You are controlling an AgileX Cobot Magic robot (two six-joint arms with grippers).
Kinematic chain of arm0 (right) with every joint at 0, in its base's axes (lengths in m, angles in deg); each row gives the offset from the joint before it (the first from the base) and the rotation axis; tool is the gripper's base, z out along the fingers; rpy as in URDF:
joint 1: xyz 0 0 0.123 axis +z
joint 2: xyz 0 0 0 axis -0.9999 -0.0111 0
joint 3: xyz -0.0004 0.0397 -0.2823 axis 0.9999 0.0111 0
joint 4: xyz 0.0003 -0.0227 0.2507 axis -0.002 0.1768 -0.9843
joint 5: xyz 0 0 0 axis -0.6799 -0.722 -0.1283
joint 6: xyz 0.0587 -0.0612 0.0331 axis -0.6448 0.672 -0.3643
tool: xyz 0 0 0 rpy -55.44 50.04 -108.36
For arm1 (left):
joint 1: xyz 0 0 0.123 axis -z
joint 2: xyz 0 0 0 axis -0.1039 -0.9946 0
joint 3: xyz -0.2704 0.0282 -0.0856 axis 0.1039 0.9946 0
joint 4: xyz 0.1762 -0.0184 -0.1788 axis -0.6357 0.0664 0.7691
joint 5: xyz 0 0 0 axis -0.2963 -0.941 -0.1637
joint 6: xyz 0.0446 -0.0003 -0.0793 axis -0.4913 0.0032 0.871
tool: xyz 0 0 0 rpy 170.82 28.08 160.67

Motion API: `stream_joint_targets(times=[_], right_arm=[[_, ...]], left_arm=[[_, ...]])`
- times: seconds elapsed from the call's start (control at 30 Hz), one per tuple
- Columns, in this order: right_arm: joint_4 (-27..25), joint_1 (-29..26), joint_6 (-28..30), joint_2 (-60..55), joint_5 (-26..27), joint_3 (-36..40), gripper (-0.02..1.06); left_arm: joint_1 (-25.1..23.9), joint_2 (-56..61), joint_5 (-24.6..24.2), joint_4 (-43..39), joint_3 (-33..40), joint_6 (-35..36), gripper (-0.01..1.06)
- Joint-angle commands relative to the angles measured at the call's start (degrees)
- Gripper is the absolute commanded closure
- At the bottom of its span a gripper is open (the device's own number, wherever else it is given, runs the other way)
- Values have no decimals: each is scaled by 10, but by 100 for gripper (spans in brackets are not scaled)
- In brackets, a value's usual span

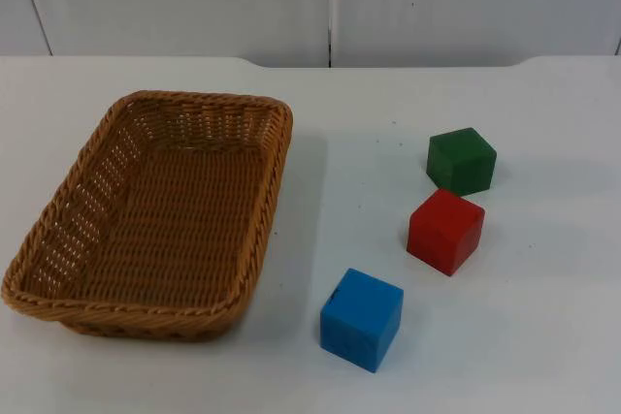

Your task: Pick up one cube with each hand and place exactly two cubes into the same basket, leaving the remaining cube outside.

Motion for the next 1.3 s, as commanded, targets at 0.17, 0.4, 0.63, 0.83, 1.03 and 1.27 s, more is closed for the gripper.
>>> stream_joint_targets(times=[0.17,0.4,0.63,0.83,1.03,1.27], right_arm=[[0,-3,3,1,7,0,-1],[0,-3,20,-12,9,-36,-1],[0,-3,29,-49,26,-69,-1],[0,-3,29,-82,33,-75,-1],[-3,-3,29,-117,52,-75,-1],[-30,-3,29,-176,80,-75,-1]], left_arm=[[-1,2,6,14,2,1,0],[-1,2,6,27,2,1,0],[-1,2,7,29,2,1,0],[-1,-8,14,42,-15,1,0],[-1,-39,29,48,-35,1,0],[-1,-64,46,62,-37,1,0]])
